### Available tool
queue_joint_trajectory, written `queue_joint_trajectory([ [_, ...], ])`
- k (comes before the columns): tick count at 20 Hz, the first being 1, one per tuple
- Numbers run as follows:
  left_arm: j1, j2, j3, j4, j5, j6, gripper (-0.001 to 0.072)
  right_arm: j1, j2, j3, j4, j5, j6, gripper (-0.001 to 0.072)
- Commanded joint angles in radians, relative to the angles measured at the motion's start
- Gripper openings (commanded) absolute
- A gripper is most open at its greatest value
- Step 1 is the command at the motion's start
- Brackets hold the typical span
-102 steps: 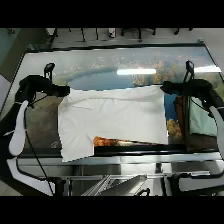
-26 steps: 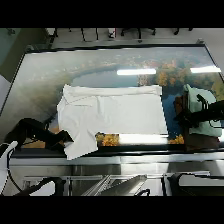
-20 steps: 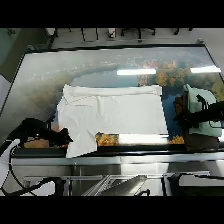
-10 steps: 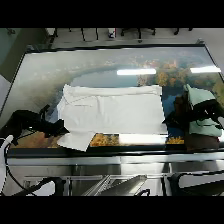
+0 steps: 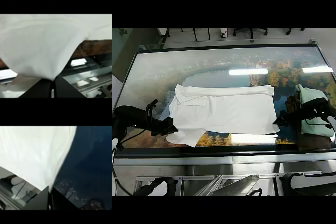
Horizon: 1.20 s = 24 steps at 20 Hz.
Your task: Fold the shirts.
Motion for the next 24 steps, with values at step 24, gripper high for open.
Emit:
queue_joint_trajectory([
  [24, -0.172, -0.576, 0.64, 0.138, -0.249, -0.09, 0.0014, 0.19, -0.029, 0.188, -0.125, 0.582, 0.158, 0.0015],
])
